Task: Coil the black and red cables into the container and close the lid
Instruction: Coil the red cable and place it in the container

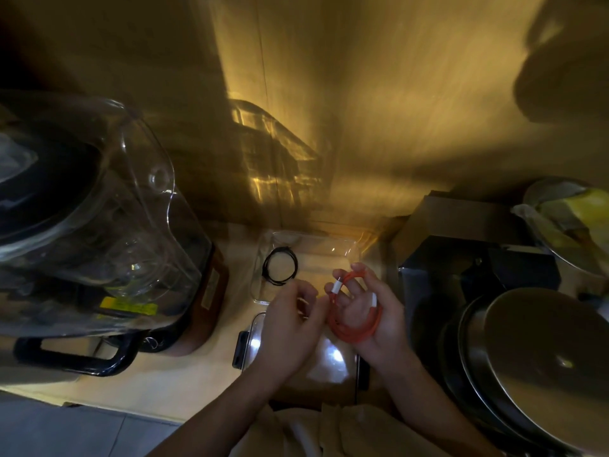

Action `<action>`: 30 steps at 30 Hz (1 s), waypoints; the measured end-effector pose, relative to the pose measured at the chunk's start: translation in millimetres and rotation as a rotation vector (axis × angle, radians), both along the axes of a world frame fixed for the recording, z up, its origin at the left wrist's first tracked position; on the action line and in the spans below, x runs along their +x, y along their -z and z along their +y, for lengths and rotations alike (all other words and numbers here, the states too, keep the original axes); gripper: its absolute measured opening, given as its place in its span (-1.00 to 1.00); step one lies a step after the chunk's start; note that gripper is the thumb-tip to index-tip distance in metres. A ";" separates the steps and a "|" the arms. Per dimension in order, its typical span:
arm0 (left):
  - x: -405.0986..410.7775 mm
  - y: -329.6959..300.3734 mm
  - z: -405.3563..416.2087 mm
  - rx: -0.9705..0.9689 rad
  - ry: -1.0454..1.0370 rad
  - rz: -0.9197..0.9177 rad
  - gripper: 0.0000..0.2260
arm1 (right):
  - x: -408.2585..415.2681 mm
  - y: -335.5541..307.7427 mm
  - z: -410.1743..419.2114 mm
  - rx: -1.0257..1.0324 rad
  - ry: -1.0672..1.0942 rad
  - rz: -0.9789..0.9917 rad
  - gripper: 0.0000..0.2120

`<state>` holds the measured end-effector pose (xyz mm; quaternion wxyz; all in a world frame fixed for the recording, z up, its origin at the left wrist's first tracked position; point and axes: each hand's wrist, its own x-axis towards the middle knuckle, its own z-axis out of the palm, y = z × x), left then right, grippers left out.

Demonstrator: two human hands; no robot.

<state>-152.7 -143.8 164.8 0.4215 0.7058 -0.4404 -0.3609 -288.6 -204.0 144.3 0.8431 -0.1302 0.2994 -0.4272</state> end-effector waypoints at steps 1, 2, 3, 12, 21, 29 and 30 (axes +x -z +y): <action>0.1 1.8 -0.6 0.106 -0.006 0.119 -0.86 | -0.1 1.5 -1.3 0.002 0.011 0.009 -0.76; -0.8 3.4 -0.3 0.207 -0.004 0.281 -0.82 | 0.5 2.9 -2.4 0.006 0.021 0.010 -0.73; -2.2 4.6 1.0 0.297 0.002 0.464 -0.79 | 1.2 4.1 -3.0 0.012 0.034 0.009 -0.71; -0.8 16.9 0.7 0.500 -0.045 1.067 -0.92 | 10.1 18.9 -9.7 0.046 0.057 0.069 -0.83; -0.1 31.4 -12.2 0.545 -0.245 1.157 -0.82 | 15.8 38.2 -16.2 -0.016 0.022 0.178 -0.71; 0.0 27.8 -26.9 0.474 -0.182 1.080 -0.86 | 18.2 41.9 -26.5 -0.147 -0.008 0.323 -0.74; -0.6 28.9 -23.9 0.476 -0.176 1.067 -0.87 | 17.7 43.4 -22.9 -0.155 -0.017 0.331 -0.73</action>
